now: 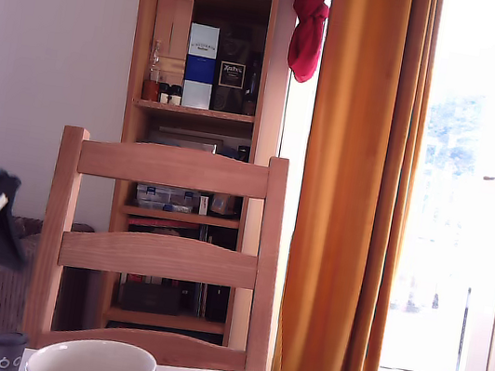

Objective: Pick the grey coffee capsule and place it inside the red coffee cup

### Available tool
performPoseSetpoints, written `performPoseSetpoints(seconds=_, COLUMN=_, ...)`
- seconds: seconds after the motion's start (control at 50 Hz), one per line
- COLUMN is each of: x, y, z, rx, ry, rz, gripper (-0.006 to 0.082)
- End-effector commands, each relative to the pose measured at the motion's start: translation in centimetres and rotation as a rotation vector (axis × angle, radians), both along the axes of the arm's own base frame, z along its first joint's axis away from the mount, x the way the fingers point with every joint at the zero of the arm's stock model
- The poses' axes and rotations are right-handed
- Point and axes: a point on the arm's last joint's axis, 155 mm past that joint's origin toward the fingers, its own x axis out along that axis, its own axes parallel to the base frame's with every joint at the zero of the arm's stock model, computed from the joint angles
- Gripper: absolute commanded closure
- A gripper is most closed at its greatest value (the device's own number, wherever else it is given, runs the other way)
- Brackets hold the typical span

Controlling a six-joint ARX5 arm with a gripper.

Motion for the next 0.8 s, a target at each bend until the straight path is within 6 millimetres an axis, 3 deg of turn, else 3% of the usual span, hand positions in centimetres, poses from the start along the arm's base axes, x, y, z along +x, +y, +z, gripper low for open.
performPoseSetpoints(seconds=0.0, x=0.7, y=-0.5, z=-0.4, rx=0.008, ry=0.008, rz=-0.018, gripper=0.0118)
performPoseSetpoints(seconds=0.32, x=3.1, y=-1.5, z=-3.6, rx=0.035, ry=0.114, rz=-0.04, gripper=0.0118)
performPoseSetpoints(seconds=0.78, x=4.2, y=-1.9, z=-7.4, rx=0.067, ry=0.33, rz=-0.044, gripper=0.0119)
